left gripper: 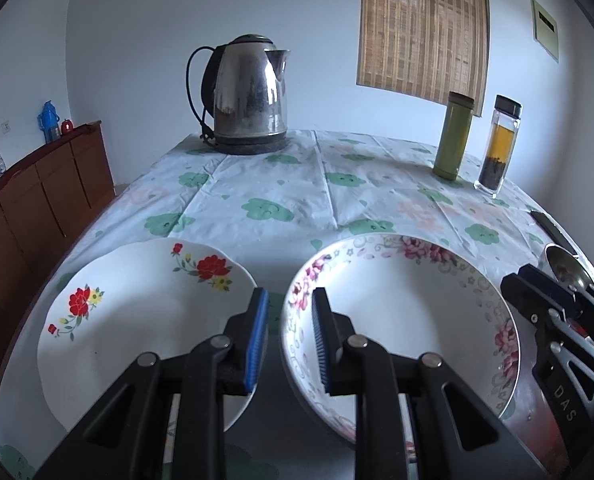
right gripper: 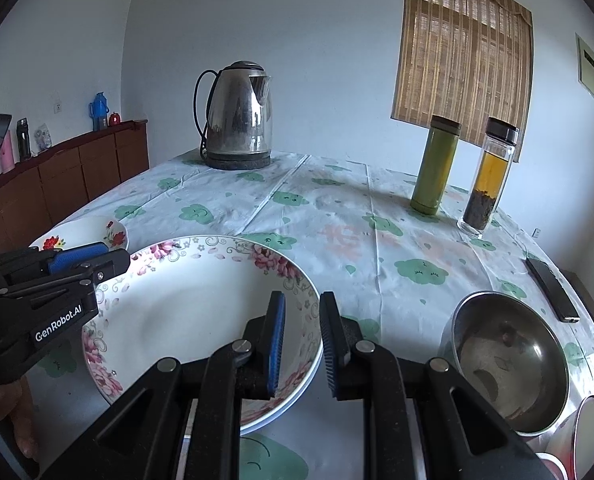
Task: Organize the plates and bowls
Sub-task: 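Open both grippers and release the stacked pink-floral bowl, then grasp the red-flower plate rim with the left gripper while the right gripper hovers by the stack, then carry the red-flower plate with the left gripper over the pink-floral plate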
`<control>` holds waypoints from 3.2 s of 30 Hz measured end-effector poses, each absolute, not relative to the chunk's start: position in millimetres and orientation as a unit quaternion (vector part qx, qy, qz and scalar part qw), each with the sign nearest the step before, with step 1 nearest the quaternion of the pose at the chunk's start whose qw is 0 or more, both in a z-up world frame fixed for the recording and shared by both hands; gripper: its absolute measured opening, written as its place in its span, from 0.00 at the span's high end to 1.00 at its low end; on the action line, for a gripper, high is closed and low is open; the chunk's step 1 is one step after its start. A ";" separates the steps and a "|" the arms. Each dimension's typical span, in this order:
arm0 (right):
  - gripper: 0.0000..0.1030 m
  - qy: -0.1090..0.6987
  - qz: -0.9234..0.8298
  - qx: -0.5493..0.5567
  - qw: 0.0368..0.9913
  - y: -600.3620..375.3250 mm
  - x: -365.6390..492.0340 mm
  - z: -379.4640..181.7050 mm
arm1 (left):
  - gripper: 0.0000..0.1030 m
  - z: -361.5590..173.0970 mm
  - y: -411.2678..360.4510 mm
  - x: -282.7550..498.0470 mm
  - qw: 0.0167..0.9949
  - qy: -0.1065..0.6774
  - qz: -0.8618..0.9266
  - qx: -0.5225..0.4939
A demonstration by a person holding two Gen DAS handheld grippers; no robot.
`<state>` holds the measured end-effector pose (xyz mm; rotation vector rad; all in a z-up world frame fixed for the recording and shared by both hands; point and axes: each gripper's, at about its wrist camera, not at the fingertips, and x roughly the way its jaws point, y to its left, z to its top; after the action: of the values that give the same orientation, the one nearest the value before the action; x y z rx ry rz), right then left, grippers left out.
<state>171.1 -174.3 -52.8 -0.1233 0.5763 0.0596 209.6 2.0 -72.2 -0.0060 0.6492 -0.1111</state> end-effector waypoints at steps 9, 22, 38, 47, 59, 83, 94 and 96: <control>0.39 0.258 0.041 -0.053 0.964 -176.2 162.3 -47.8 | 0.58 -68.9 7.8 202.3 0.950 0.310 -0.043 -0.005; 0.37 0.231 0.052 -0.071 0.969 -168.4 153.1 -43.2 | 0.28 -65.0 14.6 198.1 0.954 0.299 -0.021 -0.003; 0.26 0.202 0.060 -0.081 0.974 -163.0 144.0 -39.7 | 0.13 -63.2 24.8 191.0 0.957 0.291 -0.005 -0.007; 0.26 0.202 0.074 -0.074 0.974 -161.2 144.9 -39.5 | 0.12 -55.8 36.0 185.4 0.954 0.299 0.002 0.005; 0.26 0.222 0.116 -0.072 0.966 -132.2 147.7 -30.6 | 0.12 -43.9 88.1 193.9 0.953 0.298 0.039 0.038; 0.61 0.367 0.180 -0.104 0.907 -17.2 243.1 -57.8 | 0.14 -81.9 165.9 220.6 0.924 0.375 0.056 -0.059; 0.60 0.426 0.157 -0.152 0.878 8.7 264.6 -80.9 | 0.28 -96.1 162.8 226.5 0.908 0.412 0.039 -0.060; 0.61 0.428 0.167 -0.148 0.876 8.7 262.9 -80.4 | 0.31 -98.6 164.6 228.2 0.905 0.418 0.040 -0.061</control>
<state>262.9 8.7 -80.4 -0.3091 0.8922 0.3480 228.2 164.6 -98.6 -0.1263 0.8644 0.0823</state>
